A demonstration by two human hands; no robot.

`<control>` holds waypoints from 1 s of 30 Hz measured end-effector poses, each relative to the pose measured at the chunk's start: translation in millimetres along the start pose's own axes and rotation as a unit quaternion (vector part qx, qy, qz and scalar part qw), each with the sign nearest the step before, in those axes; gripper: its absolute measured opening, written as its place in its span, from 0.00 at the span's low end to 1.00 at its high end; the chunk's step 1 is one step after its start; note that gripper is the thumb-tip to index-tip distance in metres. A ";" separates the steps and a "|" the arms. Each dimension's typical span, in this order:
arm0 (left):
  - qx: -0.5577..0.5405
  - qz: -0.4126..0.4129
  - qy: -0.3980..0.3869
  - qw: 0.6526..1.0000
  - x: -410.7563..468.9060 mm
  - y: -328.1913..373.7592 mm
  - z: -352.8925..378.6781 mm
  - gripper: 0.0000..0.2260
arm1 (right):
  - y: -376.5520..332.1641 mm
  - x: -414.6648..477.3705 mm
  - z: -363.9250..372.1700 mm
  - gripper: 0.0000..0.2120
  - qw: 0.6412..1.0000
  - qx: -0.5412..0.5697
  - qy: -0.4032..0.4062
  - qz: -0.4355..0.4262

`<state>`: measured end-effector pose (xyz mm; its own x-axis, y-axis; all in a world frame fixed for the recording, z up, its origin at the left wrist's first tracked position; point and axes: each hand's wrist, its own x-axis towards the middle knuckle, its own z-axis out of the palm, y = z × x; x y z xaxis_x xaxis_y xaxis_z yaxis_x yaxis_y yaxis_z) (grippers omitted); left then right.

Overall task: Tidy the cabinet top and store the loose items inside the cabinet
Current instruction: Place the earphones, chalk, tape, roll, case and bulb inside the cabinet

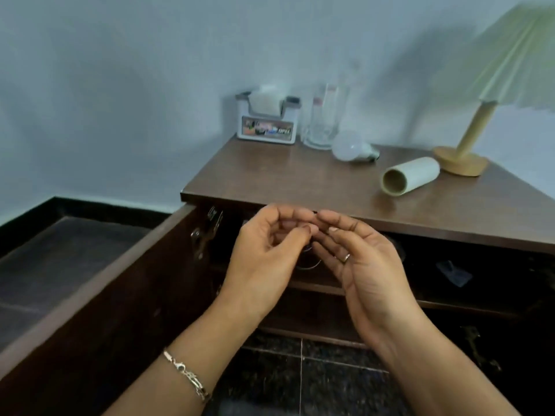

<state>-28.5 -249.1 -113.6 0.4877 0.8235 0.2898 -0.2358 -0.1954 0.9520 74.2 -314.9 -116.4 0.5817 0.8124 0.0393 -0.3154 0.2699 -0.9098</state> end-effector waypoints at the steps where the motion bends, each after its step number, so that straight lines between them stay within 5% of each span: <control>1: 0.004 0.017 -0.017 1.000 5.8 7.4 9.1 0.06 | -10.4 1.1 -2.3 0.11 1.000 0.008 0.002 -0.019; 6: 0.088 0.048 -0.046 0.994 38.2 25.2 47.5 0.07 | -48.6 10.8 -23.4 0.09 0.988 -0.069 0.061 -0.126; 10: 0.200 -0.052 -0.107 0.973 80.4 18.9 78.3 0.18 | -71.8 52.1 -52.0 0.07 0.939 -0.244 0.159 -0.185; 13: 0.261 -0.088 -0.133 0.952 106.5 8.2 96.8 0.31 | -83.2 95.9 -76.1 0.08 0.894 -0.353 0.212 -0.176; 19: 0.333 -0.058 -0.072 0.938 129.5 -14.1 124.2 0.43 | -88.5 134.4 -106.1 0.23 0.875 -0.403 0.239 -0.124; 26: 0.330 -0.045 -0.036 0.942 135.3 -17.6 131.8 0.31 | -85.0 145.0 -109.8 0.28 0.875 -0.428 0.210 -0.086; 30: 0.293 -0.025 -0.019 0.956 132.0 -17.6 129.5 0.23 | -84.5 143.3 -110.8 0.23 0.879 -0.418 0.208 -0.095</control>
<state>148.9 -206.0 -79.3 0.5185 0.8219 0.2360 0.2933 -0.4302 0.8538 267.3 -278.6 -79.6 0.8426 0.4880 0.2278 0.3777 -0.2338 -0.8959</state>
